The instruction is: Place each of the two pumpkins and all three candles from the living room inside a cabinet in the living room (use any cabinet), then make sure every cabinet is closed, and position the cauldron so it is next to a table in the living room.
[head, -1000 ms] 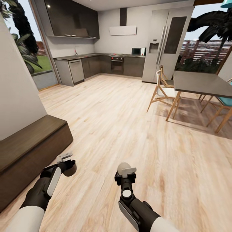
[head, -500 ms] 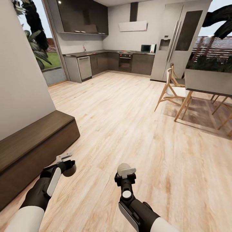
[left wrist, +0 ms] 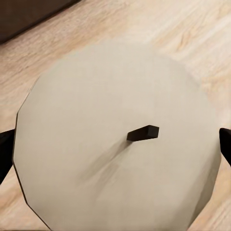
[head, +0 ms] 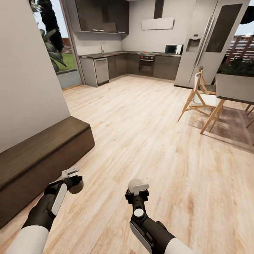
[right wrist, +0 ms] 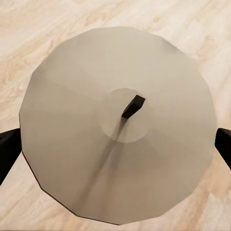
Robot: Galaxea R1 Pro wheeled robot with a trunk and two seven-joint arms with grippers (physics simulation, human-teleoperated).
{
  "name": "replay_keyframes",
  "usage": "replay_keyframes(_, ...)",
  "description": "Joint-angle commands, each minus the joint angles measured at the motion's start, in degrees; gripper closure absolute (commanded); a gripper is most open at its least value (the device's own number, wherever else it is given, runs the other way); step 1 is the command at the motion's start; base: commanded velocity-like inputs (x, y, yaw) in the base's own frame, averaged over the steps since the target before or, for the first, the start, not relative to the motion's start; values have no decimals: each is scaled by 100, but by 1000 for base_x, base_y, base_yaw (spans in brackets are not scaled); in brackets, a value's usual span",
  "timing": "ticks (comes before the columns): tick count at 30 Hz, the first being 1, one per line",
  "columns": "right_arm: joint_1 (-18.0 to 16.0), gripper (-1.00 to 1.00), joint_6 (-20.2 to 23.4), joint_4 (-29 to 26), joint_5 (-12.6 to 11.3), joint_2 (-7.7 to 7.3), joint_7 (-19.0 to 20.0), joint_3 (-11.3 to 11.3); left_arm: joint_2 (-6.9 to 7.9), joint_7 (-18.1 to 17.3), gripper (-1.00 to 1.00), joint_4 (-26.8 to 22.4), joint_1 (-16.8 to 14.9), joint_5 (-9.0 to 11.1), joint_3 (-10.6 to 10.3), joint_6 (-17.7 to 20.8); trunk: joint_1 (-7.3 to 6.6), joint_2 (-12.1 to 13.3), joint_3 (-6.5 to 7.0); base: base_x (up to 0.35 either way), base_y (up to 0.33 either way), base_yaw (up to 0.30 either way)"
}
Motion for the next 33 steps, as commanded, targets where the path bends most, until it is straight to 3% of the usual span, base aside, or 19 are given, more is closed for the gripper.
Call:
replay_keyframes(1, 0, 100, 0, -1, 3, 0, 0, 1, 0, -2, 100, 0, 0, -19, -1, 2, 0, 0, -9, 0, 0, 163)
replay_keyframes(33, 0, 100, 0, -1, 2, 0, 18, 1, -9, 2, 100, 18, 0, -19, -11, 2, 0, 0, -255, 0, 0, 177)
